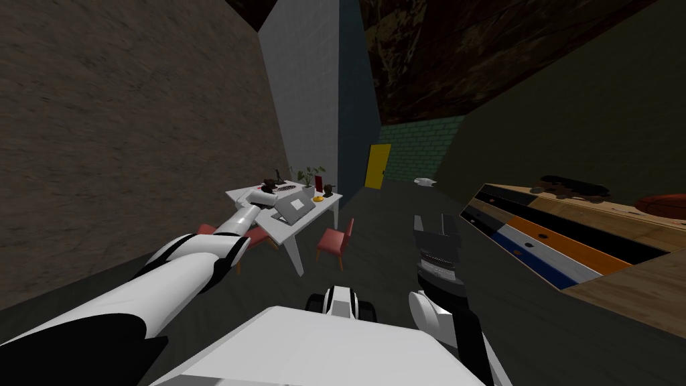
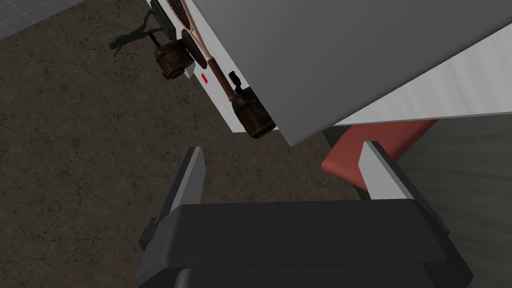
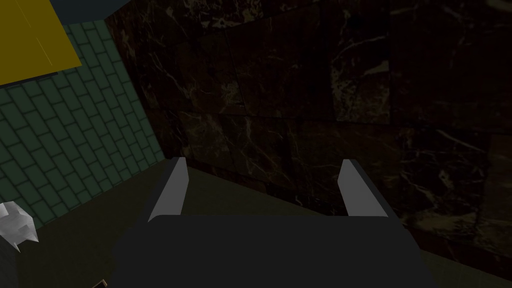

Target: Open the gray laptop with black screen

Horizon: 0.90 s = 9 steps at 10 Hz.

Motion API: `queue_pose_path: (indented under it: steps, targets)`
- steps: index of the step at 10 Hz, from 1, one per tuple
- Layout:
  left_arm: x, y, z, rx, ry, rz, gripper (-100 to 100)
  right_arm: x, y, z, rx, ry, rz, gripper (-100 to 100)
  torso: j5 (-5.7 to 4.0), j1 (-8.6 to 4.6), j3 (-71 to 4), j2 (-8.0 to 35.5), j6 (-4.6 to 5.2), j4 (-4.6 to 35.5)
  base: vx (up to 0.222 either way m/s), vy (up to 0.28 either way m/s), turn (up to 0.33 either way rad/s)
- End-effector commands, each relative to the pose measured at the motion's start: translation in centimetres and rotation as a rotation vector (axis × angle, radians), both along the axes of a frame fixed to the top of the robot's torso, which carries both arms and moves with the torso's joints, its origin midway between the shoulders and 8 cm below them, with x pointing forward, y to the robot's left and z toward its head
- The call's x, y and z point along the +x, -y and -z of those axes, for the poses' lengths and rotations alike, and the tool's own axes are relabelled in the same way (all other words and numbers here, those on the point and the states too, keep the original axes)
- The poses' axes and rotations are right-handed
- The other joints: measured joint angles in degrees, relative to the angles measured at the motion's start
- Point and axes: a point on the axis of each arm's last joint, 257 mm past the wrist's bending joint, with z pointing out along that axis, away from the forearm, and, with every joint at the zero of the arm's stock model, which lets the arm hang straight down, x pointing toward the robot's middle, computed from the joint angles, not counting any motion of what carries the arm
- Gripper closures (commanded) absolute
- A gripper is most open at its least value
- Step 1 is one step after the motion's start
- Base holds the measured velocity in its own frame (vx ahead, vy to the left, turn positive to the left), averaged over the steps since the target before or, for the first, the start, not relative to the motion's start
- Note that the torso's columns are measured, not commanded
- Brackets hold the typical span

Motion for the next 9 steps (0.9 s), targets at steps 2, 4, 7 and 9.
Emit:
queue_pose_path:
  steps: [2,4,7,9]
  targets:
    - [-0.3,0.0,1.3,-0.017,-0.008,-0.007,-100,0.0,0.0,0.0,0.000,0.000,0.000,0,-0.01,-0.04,0.1,0.1,0.00,0.0,0.048,0.037,0.006]
    - [-0.4,0.0,0.9,-0.017,-0.009,-0.008,100,0.0,0.0,0.0,0.000,0.000,0.000,0,0.01,0.01,0.0,0.0,0.01,0.0,0.027,0.022,0.001]
    - [-0.4,1.5,2.1,-0.113,-0.029,-0.018,100,0.0,0.0,0.0,0.000,0.000,0.000,0,0.06,0.21,0.1,0.1,-0.01,0.0,-0.012,0.106,-0.030]
    - [-0.5,2.6,2.8,-0.176,-0.045,-0.021,100,0.0,0.0,0.0,0.000,0.000,0.000,0,0.02,0.07,0.0,0.0,0.00,0.0,0.001,0.139,-0.030]
